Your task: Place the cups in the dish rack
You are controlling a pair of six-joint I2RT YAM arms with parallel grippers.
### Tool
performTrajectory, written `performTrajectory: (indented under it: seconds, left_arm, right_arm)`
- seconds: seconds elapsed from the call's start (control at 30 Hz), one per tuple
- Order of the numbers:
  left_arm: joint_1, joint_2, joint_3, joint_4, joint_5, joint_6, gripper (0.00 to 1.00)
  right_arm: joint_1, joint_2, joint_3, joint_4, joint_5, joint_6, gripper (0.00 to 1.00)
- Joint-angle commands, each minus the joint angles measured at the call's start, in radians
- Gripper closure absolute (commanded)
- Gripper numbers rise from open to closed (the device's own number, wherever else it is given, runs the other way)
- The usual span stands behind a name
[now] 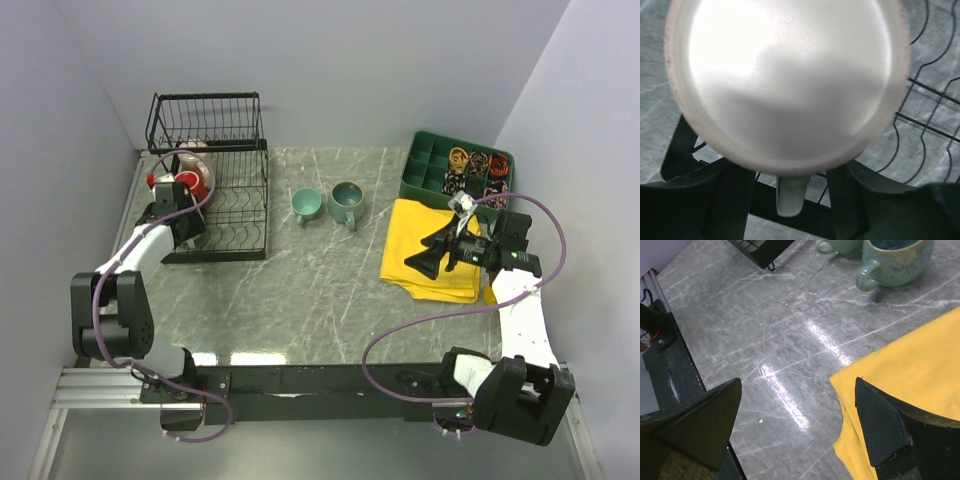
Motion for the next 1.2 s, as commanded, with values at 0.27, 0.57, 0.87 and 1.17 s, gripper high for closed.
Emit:
performTrajectory:
  seconds: [0.27, 0.57, 0.87, 1.17]
  left_arm:
    - [-0.008, -0.404, -0.061, -0.016, -0.011, -0.014, 0.11]
    - [-0.007, -0.619, -0.167, 0.056, 0.313, 0.026, 0.03]
    - [-0.011, -0.755, -0.313, 0.211, 0.589, 0.006, 0.04]
    - [-0.028, -0.738, -0.305, 0.209, 0.618, 0.012, 0.04]
  right_arm:
    - [-0.025, -0.012, 0.009, -0.002, 0.028, -0.017, 0.0]
    - [-0.024, 0.016, 0.027, -0.069, 0.041, -0.099, 0.0]
    - [0.022, 0.128, 0.281, -0.351, 0.231, -0.214, 0.0]
    - [-0.039, 0.054, 0.354, -0.394, 0.725, -0.125, 0.0]
